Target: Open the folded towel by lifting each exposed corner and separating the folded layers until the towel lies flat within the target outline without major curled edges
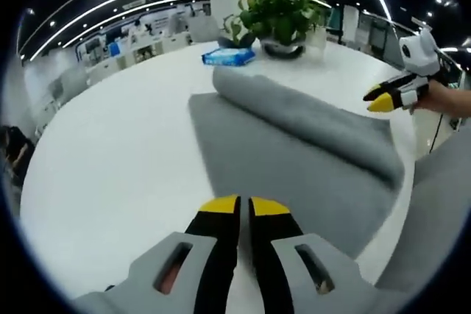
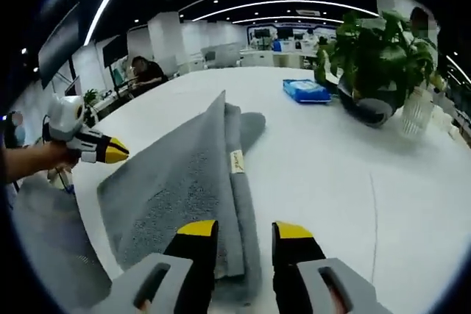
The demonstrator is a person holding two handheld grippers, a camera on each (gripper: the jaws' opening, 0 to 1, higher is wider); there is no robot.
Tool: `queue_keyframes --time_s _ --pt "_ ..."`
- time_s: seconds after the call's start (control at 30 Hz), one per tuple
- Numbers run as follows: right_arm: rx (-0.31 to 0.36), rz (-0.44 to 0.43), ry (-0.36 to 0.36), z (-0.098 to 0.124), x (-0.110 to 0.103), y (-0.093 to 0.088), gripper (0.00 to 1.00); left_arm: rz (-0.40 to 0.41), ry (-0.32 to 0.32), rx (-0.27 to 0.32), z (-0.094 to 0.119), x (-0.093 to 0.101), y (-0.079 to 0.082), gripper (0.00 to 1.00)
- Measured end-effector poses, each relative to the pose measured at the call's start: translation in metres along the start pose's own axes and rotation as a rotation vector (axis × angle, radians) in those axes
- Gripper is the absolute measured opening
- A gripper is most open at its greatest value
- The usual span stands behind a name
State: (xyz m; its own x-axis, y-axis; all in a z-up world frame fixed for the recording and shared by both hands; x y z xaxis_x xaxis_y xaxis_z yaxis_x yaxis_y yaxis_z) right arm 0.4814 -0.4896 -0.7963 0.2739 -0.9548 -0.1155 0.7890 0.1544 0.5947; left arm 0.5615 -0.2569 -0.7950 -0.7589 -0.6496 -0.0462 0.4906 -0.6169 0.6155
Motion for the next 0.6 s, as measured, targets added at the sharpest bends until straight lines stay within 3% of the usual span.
queue_keyframes --time_s 0.17,0.3,0.43,0.6 --pt "-0.012 0.041 0.024 -0.018 -0.005 0.009 0.36 -0.041 -0.017 -0.015 -0.019 0.001 0.013 0.04" --pt "-0.049 0.064 0.036 -0.031 -0.006 0.009 0.36 -0.066 -0.023 -0.038 -0.031 0.003 0.016 0.04" --pt "-0.093 0.047 0.048 -0.039 -0.004 0.002 0.29 -0.059 -0.022 -0.062 -0.04 0.006 0.011 0.04" --pt "-0.075 0.054 0.022 -0.041 -0.002 0.002 0.23 -0.07 -0.003 -0.04 -0.041 0.005 0.009 0.02"
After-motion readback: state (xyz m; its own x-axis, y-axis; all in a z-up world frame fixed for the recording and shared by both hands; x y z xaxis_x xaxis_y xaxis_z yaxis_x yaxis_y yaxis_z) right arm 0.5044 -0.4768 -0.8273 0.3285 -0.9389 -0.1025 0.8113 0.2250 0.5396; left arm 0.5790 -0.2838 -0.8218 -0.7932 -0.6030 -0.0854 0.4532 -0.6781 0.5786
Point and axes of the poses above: the point that each gripper's makers call its tool centre point, and the gripper's own axes: z roughly backward along the fingers, x roughly to its right, y roughly out of its top, the point moved 1 cm from there along z, roughly backward along the fingers, and after that the axes turned 13 degrees about -x, right-handed, at the moved point
